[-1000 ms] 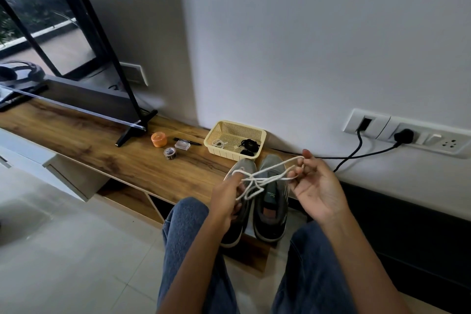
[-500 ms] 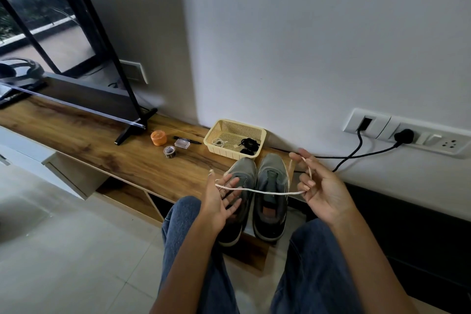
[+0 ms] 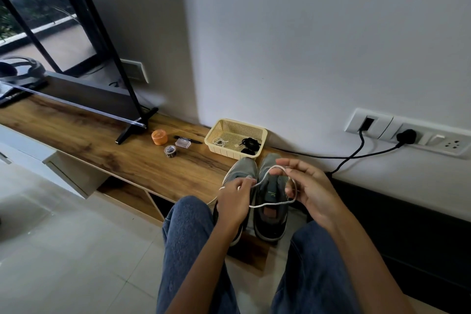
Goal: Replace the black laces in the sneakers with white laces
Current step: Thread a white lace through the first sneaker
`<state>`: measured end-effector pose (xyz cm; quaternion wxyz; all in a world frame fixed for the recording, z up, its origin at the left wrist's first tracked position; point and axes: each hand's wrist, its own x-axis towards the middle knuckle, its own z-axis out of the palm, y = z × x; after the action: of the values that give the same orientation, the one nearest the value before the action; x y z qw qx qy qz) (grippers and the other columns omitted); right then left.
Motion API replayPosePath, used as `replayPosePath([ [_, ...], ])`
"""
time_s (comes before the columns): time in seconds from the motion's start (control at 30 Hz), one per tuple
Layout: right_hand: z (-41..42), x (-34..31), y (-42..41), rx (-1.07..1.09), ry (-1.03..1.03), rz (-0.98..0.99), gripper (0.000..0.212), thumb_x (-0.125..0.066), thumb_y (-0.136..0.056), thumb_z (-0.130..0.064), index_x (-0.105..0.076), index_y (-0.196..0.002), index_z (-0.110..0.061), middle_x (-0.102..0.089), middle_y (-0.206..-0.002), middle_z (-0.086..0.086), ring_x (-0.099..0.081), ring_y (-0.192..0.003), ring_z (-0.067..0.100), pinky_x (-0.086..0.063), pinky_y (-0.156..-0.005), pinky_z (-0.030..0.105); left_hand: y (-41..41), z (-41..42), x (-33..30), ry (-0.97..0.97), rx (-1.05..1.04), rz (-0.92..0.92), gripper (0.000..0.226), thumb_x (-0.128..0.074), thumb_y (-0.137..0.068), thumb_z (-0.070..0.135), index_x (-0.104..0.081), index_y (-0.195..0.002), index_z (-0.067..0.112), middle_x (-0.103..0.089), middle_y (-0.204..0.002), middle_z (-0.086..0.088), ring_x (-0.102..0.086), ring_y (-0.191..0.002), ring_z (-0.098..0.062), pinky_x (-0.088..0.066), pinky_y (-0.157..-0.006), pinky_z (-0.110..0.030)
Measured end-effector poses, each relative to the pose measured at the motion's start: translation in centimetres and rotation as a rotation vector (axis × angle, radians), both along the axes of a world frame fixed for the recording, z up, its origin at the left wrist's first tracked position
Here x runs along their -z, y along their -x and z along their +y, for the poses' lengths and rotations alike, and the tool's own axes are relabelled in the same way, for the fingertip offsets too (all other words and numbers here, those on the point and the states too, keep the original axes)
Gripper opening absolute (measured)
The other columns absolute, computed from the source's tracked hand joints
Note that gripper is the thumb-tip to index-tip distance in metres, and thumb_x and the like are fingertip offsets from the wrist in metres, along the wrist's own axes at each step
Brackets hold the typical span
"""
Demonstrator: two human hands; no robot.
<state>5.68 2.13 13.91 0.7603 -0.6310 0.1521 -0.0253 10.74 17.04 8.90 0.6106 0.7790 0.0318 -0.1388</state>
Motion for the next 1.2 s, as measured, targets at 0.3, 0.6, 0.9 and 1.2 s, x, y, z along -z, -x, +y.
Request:
replayPosePath([
  [0.3,0.8,0.7,0.2,0.0,0.17,0.039,0.014,-0.052,-0.093,-0.004,-0.062,-0.102,-0.009,-0.073,-0.087,0.008,-0.058,-0.062,0.015,-0.051,-0.056,0.023,0.1,-2.6,-1.0,0.028,0.015,-0.067,0.022,-0.056,-0.09,0.043,-0.063,-0.089,0.023,-0.064,-0.093,0.002,-0.061,-0.086,-0.012,-0.049,-0.08,-0.032],
  [0.6,0.4,1.3,0.4,-0.015,0.187,0.02,0.009,-0.06,-0.088,0.0,-0.066,-0.096,-0.001,-0.072,-0.082,0.012,-0.065,-0.065,0.01,-0.05,-0.057,0.017,0.5,-3.0,-1.2,0.257,0.134,0.163,0.032,-0.052,-0.098,0.028,-0.072,-0.085,0.007,-0.07,-0.08,-0.01,-0.066,-0.08,-0.025,-0.051,-0.077,-0.036],
  [0.9,-0.1,2.7,1.1,-0.203,0.237,0.226,0.006,-0.063,-0.087,-0.001,-0.063,-0.093,0.0,-0.073,-0.082,0.016,-0.067,-0.066,0.017,-0.05,-0.056,0.019,-1.1,-2.6,-2.0,0.353,0.002,0.164,0.013,-0.061,-0.094,0.018,-0.072,-0.089,0.014,-0.073,-0.086,-0.002,-0.062,-0.073,-0.011,-0.046,-0.053,-0.011],
  [1.2,0.2,5.3,1.4,-0.363,0.397,0.31,0.005,-0.064,-0.082,0.002,-0.065,-0.087,0.001,-0.071,-0.072,0.012,-0.063,-0.056,0.012,-0.049,-0.058,0.02,-2.9,-2.7,-3.0,0.438,-0.124,0.114,0.007,-0.063,-0.091,0.01,-0.07,-0.089,0.011,-0.072,-0.077,-0.002,-0.064,-0.066,-0.009,-0.052,-0.058,-0.017],
])
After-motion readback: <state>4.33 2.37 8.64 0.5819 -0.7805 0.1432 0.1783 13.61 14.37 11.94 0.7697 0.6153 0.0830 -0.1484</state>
